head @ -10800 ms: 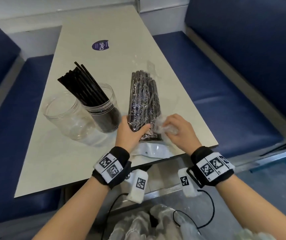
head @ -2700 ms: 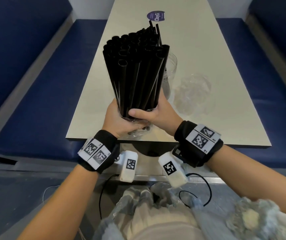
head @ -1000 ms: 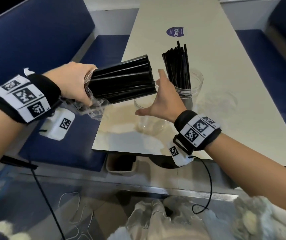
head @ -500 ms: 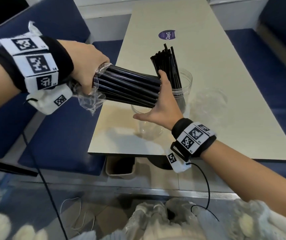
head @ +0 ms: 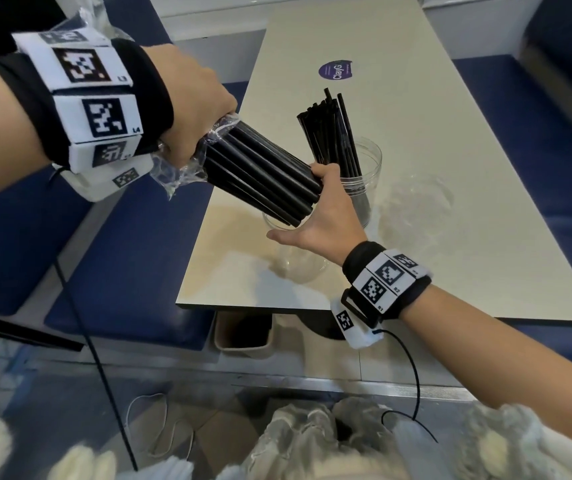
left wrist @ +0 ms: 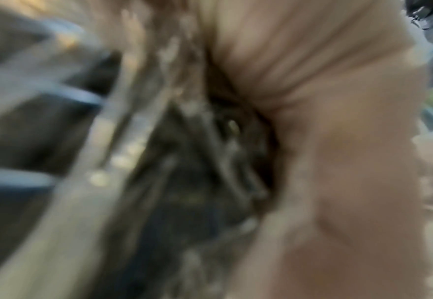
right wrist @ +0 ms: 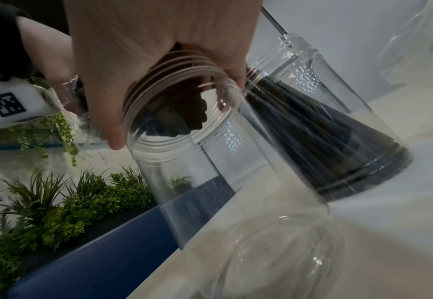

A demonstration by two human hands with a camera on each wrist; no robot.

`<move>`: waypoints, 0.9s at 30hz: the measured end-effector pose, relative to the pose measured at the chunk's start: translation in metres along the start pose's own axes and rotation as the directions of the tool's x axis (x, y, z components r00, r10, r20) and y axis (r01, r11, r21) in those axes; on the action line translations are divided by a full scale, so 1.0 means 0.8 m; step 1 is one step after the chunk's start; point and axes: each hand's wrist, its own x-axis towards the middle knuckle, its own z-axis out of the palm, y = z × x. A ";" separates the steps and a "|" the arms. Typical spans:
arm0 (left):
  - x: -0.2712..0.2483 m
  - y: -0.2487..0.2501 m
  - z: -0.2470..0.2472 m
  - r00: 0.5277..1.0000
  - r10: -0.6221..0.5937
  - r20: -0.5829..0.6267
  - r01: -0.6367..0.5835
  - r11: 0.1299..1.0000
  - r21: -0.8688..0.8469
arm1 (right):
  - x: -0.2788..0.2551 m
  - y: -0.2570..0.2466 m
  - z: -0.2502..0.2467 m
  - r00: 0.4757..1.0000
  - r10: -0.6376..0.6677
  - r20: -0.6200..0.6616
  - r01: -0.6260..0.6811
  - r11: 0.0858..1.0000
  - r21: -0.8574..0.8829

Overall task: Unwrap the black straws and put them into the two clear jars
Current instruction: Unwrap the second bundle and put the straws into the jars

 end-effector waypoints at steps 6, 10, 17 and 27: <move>-0.011 0.006 -0.013 0.997 -0.059 -0.057 0.053 0.993 -0.103 | -0.001 0.000 -0.001 1.000 -0.002 -0.020 0.003 1.000 0.020; -0.019 0.011 -0.017 0.996 -0.028 -0.085 0.029 1.000 0.011 | -0.006 0.000 0.001 0.993 -0.091 -0.074 0.091 0.996 -0.009; -0.023 0.019 -0.018 0.991 0.043 -0.128 -0.016 0.979 0.201 | -0.006 -0.006 0.001 0.990 -0.142 -0.004 0.140 0.982 -0.125; -0.032 0.057 -0.039 0.959 0.134 -0.249 0.006 0.870 0.493 | 0.001 -0.018 0.001 0.999 -0.029 0.024 0.033 0.975 -0.219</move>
